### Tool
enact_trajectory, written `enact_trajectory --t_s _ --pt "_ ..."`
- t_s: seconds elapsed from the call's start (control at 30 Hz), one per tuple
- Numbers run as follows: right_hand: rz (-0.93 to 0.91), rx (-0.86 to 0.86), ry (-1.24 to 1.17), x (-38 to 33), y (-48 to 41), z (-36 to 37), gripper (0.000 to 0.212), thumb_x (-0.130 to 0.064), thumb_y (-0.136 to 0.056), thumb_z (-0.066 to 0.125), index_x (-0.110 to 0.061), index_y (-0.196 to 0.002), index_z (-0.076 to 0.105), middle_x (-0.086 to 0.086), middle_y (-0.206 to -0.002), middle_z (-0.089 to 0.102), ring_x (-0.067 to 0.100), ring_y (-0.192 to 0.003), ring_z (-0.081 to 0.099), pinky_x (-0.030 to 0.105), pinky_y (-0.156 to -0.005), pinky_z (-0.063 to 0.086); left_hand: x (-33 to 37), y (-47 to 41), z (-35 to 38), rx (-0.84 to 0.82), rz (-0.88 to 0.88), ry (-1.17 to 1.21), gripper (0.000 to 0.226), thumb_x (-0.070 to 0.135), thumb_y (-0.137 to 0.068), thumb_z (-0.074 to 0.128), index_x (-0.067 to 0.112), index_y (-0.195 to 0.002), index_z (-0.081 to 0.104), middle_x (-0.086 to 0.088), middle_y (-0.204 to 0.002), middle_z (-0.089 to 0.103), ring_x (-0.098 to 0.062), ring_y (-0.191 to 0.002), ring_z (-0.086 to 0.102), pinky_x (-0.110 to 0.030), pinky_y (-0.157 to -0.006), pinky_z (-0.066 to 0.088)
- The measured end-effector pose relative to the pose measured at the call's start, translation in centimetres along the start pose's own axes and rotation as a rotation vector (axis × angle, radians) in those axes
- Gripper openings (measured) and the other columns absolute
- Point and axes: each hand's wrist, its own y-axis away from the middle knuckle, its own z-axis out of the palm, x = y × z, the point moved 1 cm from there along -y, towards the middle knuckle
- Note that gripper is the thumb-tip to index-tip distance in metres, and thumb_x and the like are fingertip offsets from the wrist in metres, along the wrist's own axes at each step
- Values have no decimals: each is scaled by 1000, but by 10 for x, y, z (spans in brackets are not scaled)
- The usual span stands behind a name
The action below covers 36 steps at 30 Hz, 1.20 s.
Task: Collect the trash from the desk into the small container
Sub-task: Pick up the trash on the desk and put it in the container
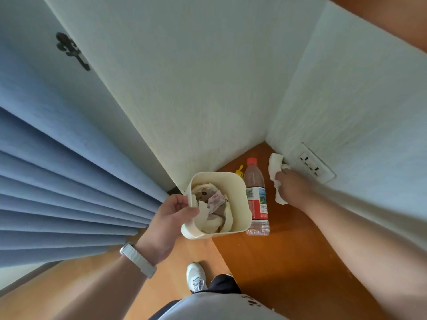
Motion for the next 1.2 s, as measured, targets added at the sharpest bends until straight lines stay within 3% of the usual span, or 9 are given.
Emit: enact_trajectory --t_s 0.17,0.33,0.47,0.63,0.73,0.97,1.07,1.13,1.2 --pt "44 54 -27 -5 21 -1 25 -17 -96 47 -17 -117 61 4 -110 64 19 -88 60 34 -73 51 4 -1 -4 -11 17 10 53 18 -70 72 -8 -114 56 -23 -102 64 -33 -89 61 -45 -85 49" --pt "16 189 -114 -18 53 -21 17 -24 -94 54 -16 -105 62 1 -103 63 17 -78 57 38 -69 52 10 -1 -9 -34 27 40 56 19 -71 74 -8 -116 55 -22 -102 63 -33 -90 63 -40 -83 53" --pt "-31 361 -215 -42 82 -61 10 -17 -89 63 -11 -96 62 0 -101 56 17 -79 55 36 -66 51 17 2 -13 -56 56 39 68 30 -61 80 -5 -115 57 -26 -105 64 -33 -91 64 -43 -87 52" --pt "-5 514 -517 -84 111 -119 11 -8 -83 68 -12 -92 64 -2 -94 64 22 -78 62 35 -64 52 23 4 -22 -71 85 52 56 20 -71 73 -8 -116 55 -22 -102 63 -32 -88 64 -40 -81 52" --pt "-10 497 -635 -115 128 -150 9 -13 -84 67 -22 -87 63 -4 -83 66 22 -71 64 40 -60 53 24 4 -30 -78 103 52 52 20 -71 73 -6 -114 57 -22 -101 64 -32 -89 64 -40 -83 52" --pt "-240 269 -816 -182 144 -167 13 -6 -83 63 -18 -77 62 2 -68 63 31 -65 60 45 -57 51 19 11 -43 -99 140 70 51 23 -68 76 0 -110 61 -27 -101 65 -31 -89 64 -38 -83 52" --pt "-234 199 -751 -202 132 -150 5 -23 -80 63 -27 -79 60 -7 -69 63 23 -64 61 47 -65 53 18 16 -46 -124 148 70 49 22 -69 76 1 -110 61 -19 -95 67 -24 -83 67 -32 -76 54" --pt "-228 190 -663 -214 124 -139 5 -36 -79 61 -33 -81 59 -13 -71 62 13 -66 60 38 -71 51 18 20 -46 -143 151 76 44 19 -72 74 1 -109 60 -14 -93 68 -21 -79 67 -29 -71 53" --pt "-223 166 -591 -228 118 -131 5 -35 -85 63 -31 -86 59 -12 -74 62 9 -68 59 25 -65 45 16 23 -46 -159 159 81 51 21 -70 79 -2 -112 60 -24 -98 68 -29 -85 67 -37 -78 54"
